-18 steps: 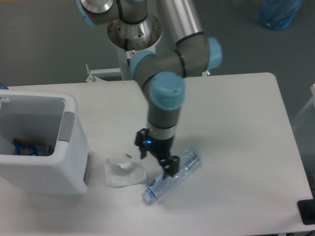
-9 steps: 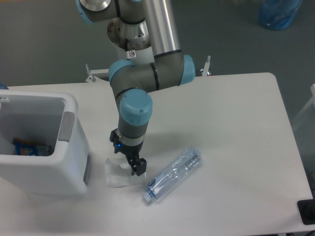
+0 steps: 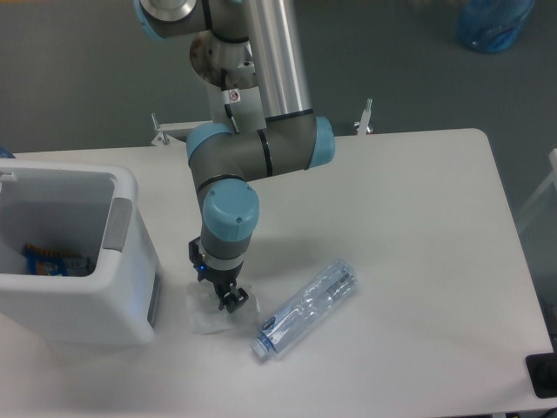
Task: Place the trash in the trash can
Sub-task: 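Close the gripper on the white tissue and lift it, then carry the tissue over the white bin opening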
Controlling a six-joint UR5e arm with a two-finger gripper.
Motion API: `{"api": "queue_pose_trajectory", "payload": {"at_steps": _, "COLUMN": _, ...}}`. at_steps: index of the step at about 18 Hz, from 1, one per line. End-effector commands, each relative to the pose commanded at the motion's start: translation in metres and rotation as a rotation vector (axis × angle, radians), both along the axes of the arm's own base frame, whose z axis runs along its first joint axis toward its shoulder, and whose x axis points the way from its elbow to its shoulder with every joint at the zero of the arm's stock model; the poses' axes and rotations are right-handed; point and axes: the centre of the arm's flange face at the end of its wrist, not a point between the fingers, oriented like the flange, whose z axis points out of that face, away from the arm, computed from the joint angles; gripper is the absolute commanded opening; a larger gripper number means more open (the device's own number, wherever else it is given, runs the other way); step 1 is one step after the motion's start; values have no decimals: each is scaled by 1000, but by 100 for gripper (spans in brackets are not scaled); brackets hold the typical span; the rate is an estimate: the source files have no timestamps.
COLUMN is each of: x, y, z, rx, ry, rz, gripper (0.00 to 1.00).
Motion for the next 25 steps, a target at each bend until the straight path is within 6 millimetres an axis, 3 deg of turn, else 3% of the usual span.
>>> {"api": "queue_pose_trajectory", "payload": {"at_steps": 6, "x": -20, "y": -7, "z": 20, "rx": 6, "ry": 3, "rz": 31, "gripper": 0}}
{"api": "queue_pose_trajectory", "payload": {"at_steps": 10, "x": -30, "y": -18, "z": 56, "rx": 35, "ry": -29, "rz": 55, "gripper": 0}}
{"api": "queue_pose_trajectory", "payload": {"at_steps": 13, "x": -41, "y": -12, "z": 101, "rx": 176, "ry": -87, "rz": 85, "gripper": 0}}
{"api": "queue_pose_trajectory", "payload": {"at_steps": 17, "x": -45, "y": 1, "z": 145, "rx": 299, "ry": -171, "rz": 155, "gripper": 0}}
{"api": "queue_pose_trajectory", "payload": {"at_steps": 25, "x": -58, "y": 22, "z": 275, "rx": 551, "ry": -300, "rz": 313, "gripper": 0}}
